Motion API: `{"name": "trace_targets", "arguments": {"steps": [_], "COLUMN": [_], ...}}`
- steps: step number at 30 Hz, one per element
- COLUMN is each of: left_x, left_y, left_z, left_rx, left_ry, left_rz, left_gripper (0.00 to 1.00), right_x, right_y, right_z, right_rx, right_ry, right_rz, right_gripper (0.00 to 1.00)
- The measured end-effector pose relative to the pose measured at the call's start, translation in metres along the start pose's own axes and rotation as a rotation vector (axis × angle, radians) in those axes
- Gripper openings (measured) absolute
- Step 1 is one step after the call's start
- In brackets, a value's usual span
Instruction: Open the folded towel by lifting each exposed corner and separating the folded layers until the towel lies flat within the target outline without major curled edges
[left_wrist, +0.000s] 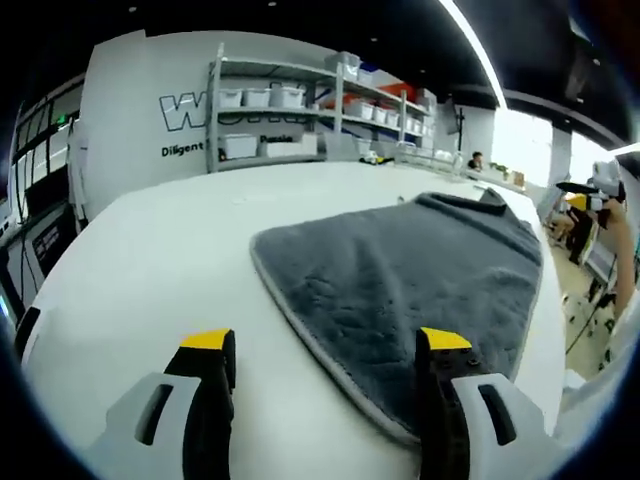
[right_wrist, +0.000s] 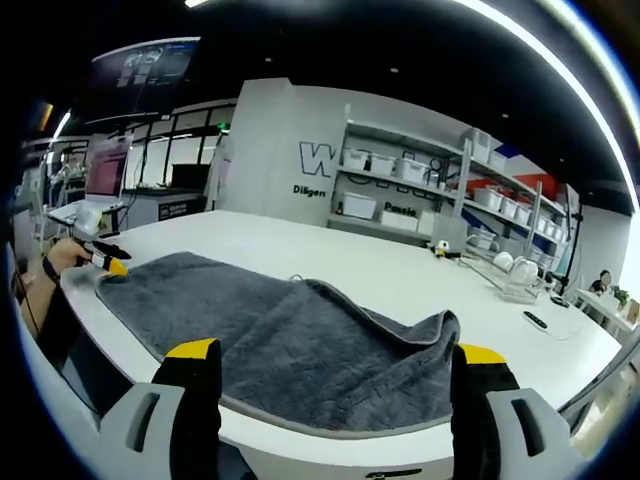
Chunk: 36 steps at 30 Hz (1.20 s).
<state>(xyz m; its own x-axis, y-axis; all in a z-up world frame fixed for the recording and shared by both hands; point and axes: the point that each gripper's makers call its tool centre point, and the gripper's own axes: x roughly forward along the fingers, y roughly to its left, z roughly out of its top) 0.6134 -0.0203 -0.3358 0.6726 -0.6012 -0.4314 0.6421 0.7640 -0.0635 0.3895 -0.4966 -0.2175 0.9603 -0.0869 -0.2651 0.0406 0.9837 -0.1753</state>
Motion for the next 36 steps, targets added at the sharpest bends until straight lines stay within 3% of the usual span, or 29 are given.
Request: {"name": "trace_targets", "arguments": {"steps": [10, 19, 26, 36], "left_x": [0.007, 0.013, 0.018, 0.023], "left_y": [-0.002, -0.008, -0.009, -0.005], "left_z": [-0.002, -0.005, -0.005, -0.006], "left_rx": [-0.052, -0.073, -0.076, -0.037], "left_ry": [-0.011, -0.011, -0.006, 0.008], "left_rz": [0.009, 0.001, 0.010, 0.040], "left_gripper": [0.50, 0.44, 0.34, 0.29], "right_x": [-0.003, -0.003, -0.002, -0.005], "right_y": [0.000, 0.002, 0.001, -0.001], "right_z": [-0.001, -0.002, -0.005, -0.005], "right_rx": [-0.001, -0.003, 0.001, -0.001], "right_ry": [0.003, 0.009, 0.016, 0.015], "right_rz": [-0.006, -0.007, -0.006, -0.013], "right_gripper": [0.96, 0.95, 0.95, 0.94]}}
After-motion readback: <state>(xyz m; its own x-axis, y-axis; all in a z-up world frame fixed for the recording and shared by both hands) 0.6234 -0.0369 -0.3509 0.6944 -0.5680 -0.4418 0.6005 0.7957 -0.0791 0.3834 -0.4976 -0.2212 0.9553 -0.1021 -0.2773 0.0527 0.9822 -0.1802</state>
